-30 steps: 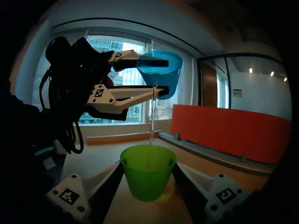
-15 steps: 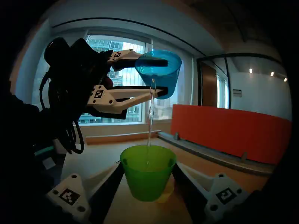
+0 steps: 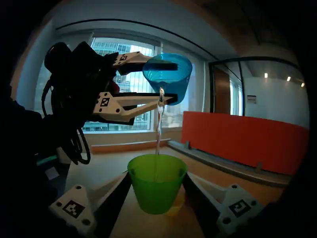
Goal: Pour water
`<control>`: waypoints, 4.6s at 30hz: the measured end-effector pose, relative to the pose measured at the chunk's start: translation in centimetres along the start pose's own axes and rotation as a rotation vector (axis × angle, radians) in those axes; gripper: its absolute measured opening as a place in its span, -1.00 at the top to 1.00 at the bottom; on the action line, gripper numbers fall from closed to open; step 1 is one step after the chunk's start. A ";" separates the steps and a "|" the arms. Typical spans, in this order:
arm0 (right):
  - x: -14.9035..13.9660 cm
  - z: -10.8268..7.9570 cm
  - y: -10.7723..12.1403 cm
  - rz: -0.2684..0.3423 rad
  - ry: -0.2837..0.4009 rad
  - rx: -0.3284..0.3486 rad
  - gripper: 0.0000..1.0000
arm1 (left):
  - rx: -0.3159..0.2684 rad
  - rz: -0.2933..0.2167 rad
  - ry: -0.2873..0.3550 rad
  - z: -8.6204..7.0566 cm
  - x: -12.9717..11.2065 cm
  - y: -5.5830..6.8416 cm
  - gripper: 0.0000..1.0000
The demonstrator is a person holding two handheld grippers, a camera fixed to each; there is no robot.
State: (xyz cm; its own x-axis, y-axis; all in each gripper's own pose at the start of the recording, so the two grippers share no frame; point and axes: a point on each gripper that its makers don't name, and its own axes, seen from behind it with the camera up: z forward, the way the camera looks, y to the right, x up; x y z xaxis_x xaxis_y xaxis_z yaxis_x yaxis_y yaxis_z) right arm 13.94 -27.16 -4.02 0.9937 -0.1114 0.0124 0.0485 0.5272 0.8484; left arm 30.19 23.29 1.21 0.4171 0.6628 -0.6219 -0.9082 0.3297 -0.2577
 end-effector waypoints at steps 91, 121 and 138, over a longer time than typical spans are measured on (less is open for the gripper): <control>0.3 -0.8 0.5 -0.005 0.017 -0.016 -0.80 | 0.042 0.368 0.003 -0.1 2.5 -2.5 -0.63; 0.1 -0.6 0.3 -0.003 0.019 -0.015 -0.80 | 0.049 0.530 0.017 -0.6 3.8 -1.5 -0.63; 0.2 -0.5 0.5 -0.002 0.023 -0.022 -0.79 | 0.058 0.328 0.012 -0.5 2.7 -2.3 -0.63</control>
State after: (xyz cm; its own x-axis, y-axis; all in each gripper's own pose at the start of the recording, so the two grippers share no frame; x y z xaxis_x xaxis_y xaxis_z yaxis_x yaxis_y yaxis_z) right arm 14.21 -26.44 -3.84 0.9956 -0.0933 -0.0021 0.0528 0.5452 0.8366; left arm 33.33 23.98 -0.22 0.1017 0.7321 -0.6735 -0.9905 0.1377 0.0000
